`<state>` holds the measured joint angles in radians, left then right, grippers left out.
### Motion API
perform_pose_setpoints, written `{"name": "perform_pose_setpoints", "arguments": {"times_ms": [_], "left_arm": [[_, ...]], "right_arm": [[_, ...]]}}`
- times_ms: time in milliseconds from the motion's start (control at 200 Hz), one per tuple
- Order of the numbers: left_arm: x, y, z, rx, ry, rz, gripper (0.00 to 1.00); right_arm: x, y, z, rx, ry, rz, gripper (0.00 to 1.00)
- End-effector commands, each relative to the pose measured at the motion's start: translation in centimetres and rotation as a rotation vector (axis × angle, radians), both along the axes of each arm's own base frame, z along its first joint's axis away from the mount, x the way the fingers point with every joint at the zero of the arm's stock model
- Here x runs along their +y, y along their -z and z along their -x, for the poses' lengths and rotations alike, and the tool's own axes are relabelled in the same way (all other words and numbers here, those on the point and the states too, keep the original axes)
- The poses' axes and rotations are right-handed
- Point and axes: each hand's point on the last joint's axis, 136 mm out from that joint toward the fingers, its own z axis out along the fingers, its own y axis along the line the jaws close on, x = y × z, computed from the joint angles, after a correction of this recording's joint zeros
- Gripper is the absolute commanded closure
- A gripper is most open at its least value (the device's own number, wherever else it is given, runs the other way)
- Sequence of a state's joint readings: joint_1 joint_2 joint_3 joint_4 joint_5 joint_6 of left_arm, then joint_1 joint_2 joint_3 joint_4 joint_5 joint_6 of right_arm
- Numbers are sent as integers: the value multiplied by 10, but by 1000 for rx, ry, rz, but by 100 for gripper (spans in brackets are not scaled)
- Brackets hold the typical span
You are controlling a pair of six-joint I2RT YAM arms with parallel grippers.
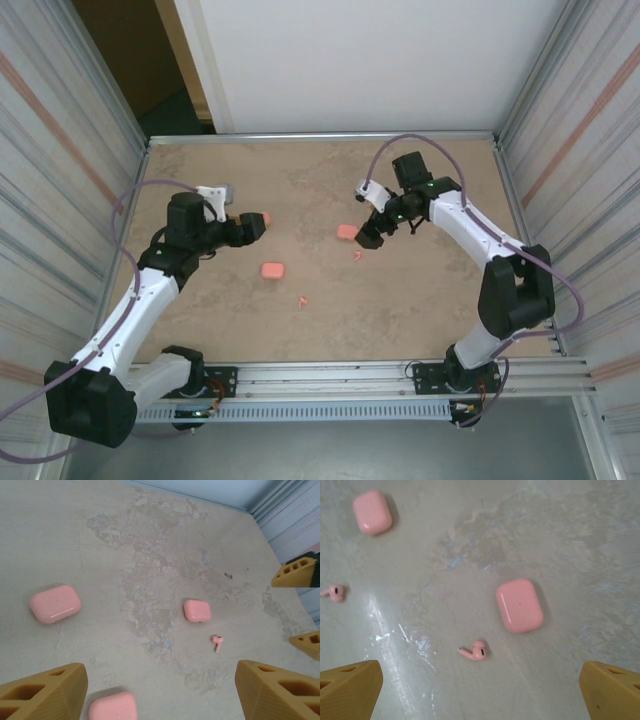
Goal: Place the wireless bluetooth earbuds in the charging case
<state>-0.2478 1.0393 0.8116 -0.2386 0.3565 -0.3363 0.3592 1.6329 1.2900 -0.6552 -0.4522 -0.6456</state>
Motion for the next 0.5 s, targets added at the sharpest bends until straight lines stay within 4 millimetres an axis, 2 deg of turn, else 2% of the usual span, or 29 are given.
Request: {"name": "perform_pose_setpoints", "arguments": {"times_ms": [0,291,496], "left_arm": [[2,-10,3,-33,9,8,23],[4,-8,6,-30,4,12,22],[5,-5,7,-25,0,14,22]], "right_arm": [[5,10,-2,-44,-117,83,1],[22,40,-14,-18,-204,172,1],[25,65,-19,-15,-244,277,1]]}}
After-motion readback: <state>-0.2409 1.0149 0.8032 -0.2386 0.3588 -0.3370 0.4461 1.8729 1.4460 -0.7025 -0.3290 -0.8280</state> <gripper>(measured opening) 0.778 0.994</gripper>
